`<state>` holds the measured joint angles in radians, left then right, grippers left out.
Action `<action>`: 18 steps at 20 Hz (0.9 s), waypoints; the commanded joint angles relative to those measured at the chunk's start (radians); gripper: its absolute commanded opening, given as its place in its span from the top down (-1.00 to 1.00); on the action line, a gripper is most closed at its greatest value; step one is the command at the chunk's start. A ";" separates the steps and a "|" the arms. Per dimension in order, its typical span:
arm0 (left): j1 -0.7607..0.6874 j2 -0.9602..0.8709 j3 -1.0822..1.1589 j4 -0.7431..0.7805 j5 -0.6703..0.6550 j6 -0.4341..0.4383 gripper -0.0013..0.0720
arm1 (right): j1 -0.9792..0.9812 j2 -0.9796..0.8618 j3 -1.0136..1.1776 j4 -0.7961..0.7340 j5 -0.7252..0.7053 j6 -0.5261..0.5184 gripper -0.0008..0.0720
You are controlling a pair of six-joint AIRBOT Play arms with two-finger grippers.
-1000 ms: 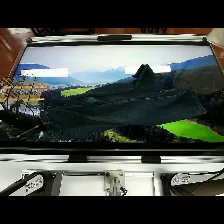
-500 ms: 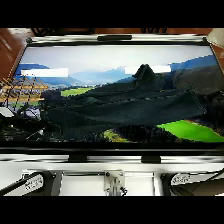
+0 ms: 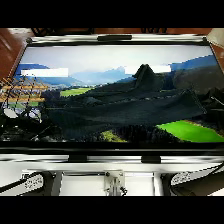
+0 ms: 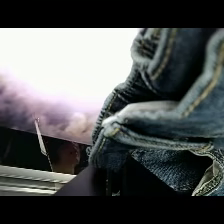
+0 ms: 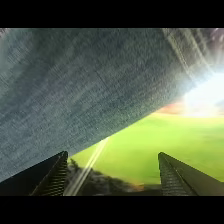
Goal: Fold the shirts.
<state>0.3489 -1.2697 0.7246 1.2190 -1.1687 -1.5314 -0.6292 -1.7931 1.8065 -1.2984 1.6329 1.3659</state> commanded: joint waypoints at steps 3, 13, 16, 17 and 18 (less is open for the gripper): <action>0.000 0.027 0.002 0.001 -0.063 0.018 0.83 | -0.050 -0.047 -0.039 -0.027 -0.018 0.018 -0.91; 0.000 0.087 0.002 0.023 -0.061 0.019 0.83 | -0.089 -0.092 -0.148 0.018 -0.311 0.121 -0.91; 0.000 0.087 0.002 0.021 -0.063 0.017 0.83 | -0.068 -0.123 -0.148 0.033 -0.357 0.124 -0.89; 0.000 0.087 0.002 0.018 -0.062 0.016 0.83 | -0.056 -0.124 -0.149 0.025 -0.391 0.131 -0.89; 0.000 0.087 0.002 0.002 -0.059 0.016 0.83 | -0.045 -0.124 -0.149 0.016 -0.428 0.155 -0.89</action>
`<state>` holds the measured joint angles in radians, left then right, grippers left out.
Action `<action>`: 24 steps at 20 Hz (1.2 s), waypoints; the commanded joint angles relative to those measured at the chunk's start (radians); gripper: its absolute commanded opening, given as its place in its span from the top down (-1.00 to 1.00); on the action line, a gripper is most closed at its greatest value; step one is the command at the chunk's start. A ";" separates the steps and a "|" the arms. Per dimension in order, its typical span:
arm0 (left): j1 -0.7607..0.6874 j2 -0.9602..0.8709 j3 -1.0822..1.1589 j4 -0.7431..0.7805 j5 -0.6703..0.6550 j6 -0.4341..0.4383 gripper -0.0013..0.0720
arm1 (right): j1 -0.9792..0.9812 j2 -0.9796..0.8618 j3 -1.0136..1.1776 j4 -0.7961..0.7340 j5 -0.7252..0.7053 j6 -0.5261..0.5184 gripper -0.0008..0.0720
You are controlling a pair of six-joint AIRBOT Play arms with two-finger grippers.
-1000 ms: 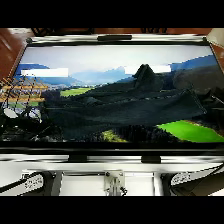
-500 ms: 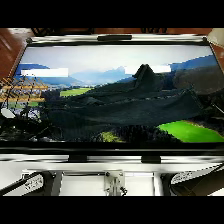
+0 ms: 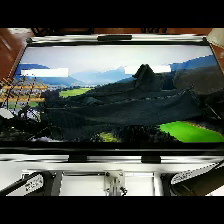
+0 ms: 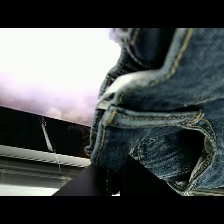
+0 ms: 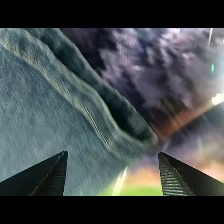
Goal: Fold the shirts.
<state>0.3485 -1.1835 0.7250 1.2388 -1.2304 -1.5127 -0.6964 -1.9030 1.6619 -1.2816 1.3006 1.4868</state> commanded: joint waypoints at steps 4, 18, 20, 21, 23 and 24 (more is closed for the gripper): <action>0.000 0.002 0.040 -0.066 -0.013 0.001 0.83 | 0.066 -0.012 -0.003 -0.003 -0.093 0.076 0.56; 0.032 0.118 0.563 0.131 -0.613 0.069 0.83 | -0.047 0.348 0.249 -0.314 0.483 0.042 0.73; 0.017 0.124 0.443 0.132 -0.586 0.069 0.83 | -0.051 0.354 0.197 -0.307 0.485 0.039 0.73; 0.012 0.125 0.375 0.131 -0.556 0.069 0.83 | -0.050 0.356 0.170 -0.308 0.473 0.039 0.73; 0.007 0.124 0.272 0.131 -0.497 0.069 0.83 | -0.050 0.356 0.128 -0.303 0.454 0.038 0.72; 0.007 0.123 0.239 0.131 -0.468 0.068 0.83 | -0.050 0.356 0.125 -0.288 0.430 0.035 0.72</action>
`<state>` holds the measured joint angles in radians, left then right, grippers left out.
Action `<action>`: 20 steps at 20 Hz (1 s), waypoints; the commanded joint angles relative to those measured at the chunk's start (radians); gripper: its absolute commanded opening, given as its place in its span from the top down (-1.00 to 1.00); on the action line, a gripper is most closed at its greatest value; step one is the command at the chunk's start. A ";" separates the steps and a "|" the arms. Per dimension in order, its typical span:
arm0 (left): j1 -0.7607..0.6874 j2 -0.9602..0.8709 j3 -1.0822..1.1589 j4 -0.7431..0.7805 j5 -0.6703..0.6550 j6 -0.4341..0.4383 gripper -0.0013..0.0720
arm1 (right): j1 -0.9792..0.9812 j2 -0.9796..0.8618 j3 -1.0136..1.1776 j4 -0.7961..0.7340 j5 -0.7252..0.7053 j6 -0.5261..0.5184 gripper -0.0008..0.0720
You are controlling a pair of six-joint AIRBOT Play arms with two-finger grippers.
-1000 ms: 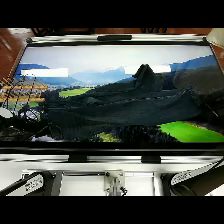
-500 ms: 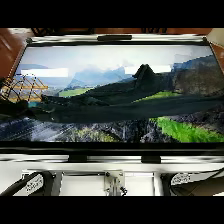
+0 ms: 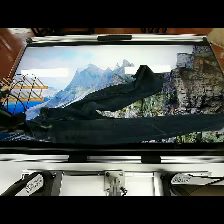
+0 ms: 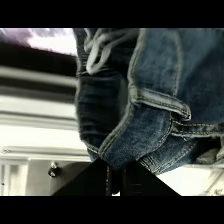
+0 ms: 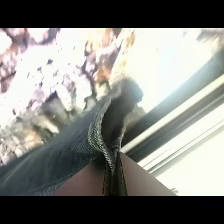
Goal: Fold the shirts.
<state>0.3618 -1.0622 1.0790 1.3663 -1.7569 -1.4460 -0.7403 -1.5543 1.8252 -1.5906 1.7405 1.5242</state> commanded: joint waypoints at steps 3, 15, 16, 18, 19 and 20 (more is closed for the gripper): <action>-0.006 -0.005 -0.119 0.002 0.147 -0.009 0.83 | -0.004 0.008 -0.037 0.069 -0.146 -0.011 0.72; -0.007 -0.009 -0.040 -0.012 0.101 -0.095 0.83 | -0.031 0.011 -0.077 0.043 -0.163 -0.003 0.72; -0.011 -0.005 -0.098 -0.011 0.080 -0.086 0.83 | -0.040 0.019 -0.127 0.029 -0.133 -0.013 0.72; -0.011 0.011 -0.205 0.000 0.098 -0.067 0.83 | -0.051 0.047 -0.224 -0.022 -0.129 -0.013 0.72; -0.011 0.018 -0.246 0.000 0.129 -0.071 0.83 | -0.050 0.058 -0.271 -0.065 -0.134 -0.012 0.72; -0.011 0.019 -0.286 0.000 0.166 -0.089 0.83 | -0.050 0.061 -0.312 -0.073 -0.135 -0.013 0.72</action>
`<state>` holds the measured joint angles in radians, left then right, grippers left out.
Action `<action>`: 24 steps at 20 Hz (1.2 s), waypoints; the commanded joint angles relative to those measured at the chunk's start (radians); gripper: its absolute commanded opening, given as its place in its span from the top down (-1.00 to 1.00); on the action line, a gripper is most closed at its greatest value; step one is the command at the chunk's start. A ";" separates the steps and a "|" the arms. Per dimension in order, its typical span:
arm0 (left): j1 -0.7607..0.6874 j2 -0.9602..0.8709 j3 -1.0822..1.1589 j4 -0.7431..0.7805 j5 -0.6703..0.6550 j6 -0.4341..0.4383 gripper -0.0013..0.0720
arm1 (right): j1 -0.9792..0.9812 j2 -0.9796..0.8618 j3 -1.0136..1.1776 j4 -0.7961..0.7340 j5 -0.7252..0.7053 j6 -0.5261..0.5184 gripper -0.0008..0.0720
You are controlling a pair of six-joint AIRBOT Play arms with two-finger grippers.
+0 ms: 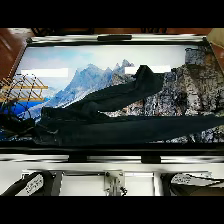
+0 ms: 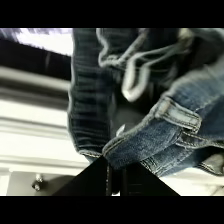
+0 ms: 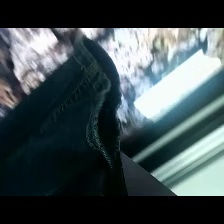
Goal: Fold the shirts.
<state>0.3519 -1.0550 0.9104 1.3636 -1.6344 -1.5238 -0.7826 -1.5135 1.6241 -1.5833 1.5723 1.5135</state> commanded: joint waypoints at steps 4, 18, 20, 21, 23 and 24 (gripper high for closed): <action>-0.001 0.008 -0.214 0.008 0.107 -0.031 0.76 | -0.008 0.020 -0.237 -0.092 0.021 -0.040 -0.33; 0.051 0.008 -0.034 0.065 0.079 -0.087 -0.49 | -0.008 -0.088 -0.028 0.054 -0.089 -0.069 -0.78; 0.051 0.010 -0.034 -0.002 0.080 -0.114 -0.49 | -0.008 -0.154 -0.028 0.115 -0.082 -0.091 -0.78; 0.050 0.010 -0.034 -0.033 0.080 -0.114 -0.49 | -0.007 -0.182 -0.028 0.153 -0.092 -0.113 -0.78; 0.049 0.011 -0.034 -0.103 0.089 -0.138 -0.49 | -0.003 -0.236 -0.028 0.214 -0.114 -0.153 -0.78; 0.043 0.013 -0.034 -0.130 0.105 -0.151 -0.49 | -0.003 -0.259 -0.028 0.226 -0.128 -0.168 -0.78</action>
<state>0.4000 -1.0447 0.8734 1.3392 -1.5513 -1.6356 -0.7876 -1.7046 1.5948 -1.4479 1.4693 1.3960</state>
